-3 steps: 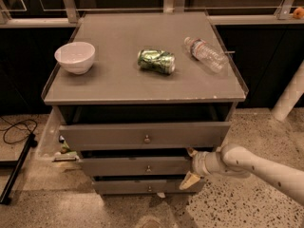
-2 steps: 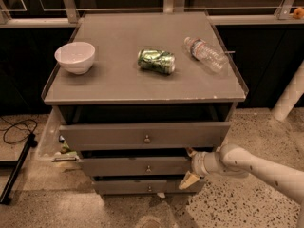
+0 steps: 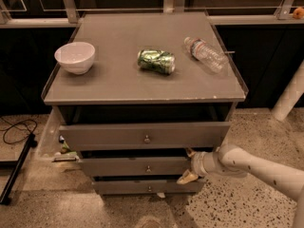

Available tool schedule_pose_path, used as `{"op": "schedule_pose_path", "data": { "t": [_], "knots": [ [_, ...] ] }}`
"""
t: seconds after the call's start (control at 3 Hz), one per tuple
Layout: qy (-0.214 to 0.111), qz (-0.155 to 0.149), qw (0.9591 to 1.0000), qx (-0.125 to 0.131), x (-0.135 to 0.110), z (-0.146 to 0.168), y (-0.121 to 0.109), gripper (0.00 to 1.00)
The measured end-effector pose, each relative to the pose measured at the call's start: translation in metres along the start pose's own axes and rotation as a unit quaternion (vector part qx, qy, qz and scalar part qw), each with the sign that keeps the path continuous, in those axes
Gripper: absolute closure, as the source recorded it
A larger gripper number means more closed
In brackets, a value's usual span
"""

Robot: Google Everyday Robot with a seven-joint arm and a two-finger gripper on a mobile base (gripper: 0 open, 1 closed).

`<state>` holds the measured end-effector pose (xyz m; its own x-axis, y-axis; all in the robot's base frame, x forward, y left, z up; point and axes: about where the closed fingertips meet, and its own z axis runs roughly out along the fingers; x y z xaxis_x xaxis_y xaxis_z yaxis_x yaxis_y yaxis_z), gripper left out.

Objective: Open middle drawer

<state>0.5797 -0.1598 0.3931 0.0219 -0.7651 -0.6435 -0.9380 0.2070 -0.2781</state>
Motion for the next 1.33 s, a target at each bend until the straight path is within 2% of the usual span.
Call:
{"op": "schedule_pose_path", "data": {
  "t": [1.0, 1.33],
  "knots": [
    [0.0, 0.0, 1.0, 0.0, -0.0071, -0.0077, -0.0067, 0.89],
    [0.0, 0.0, 1.0, 0.0, -0.009, -0.01, -0.0074, 1.0]
  ]
}}
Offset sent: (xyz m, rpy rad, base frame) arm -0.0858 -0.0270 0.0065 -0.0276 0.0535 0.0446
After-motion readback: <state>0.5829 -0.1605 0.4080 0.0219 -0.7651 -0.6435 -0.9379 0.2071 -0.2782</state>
